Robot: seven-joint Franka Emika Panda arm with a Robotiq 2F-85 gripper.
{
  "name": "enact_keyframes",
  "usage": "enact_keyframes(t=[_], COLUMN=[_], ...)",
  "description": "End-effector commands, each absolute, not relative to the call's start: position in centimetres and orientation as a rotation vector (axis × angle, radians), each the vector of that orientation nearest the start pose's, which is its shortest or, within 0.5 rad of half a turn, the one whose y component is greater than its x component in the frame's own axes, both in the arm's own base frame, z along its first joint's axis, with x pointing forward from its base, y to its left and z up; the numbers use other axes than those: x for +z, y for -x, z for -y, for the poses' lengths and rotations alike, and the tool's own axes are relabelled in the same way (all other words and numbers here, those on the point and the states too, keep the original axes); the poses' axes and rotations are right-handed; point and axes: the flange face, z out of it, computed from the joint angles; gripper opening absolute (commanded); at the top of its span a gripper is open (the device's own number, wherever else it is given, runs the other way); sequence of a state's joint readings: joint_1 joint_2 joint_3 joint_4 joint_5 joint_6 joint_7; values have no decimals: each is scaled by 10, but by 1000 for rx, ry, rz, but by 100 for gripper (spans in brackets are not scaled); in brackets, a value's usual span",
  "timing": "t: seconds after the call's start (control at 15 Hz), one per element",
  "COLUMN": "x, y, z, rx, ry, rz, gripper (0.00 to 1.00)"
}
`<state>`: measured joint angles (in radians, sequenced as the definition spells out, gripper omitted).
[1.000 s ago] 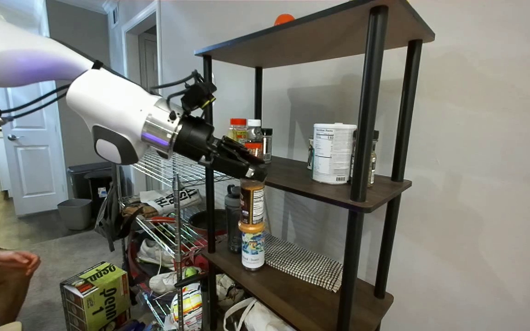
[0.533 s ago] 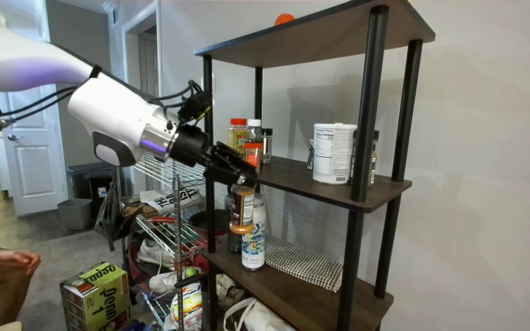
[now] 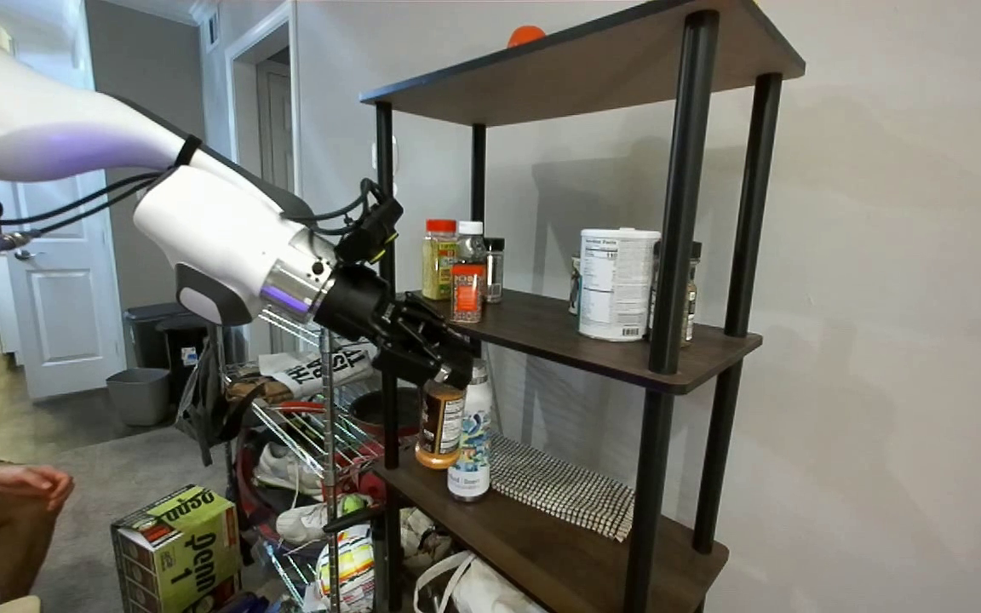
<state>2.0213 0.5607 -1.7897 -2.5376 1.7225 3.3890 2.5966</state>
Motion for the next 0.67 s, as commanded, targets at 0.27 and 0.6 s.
enact_keyframes(t=[0.27,0.6], x=[378,345], y=[-421,-439], z=[5,7], rx=[-166,-188], ry=[-886,-865], rz=[-2000,-2086], gripper=[36,36])
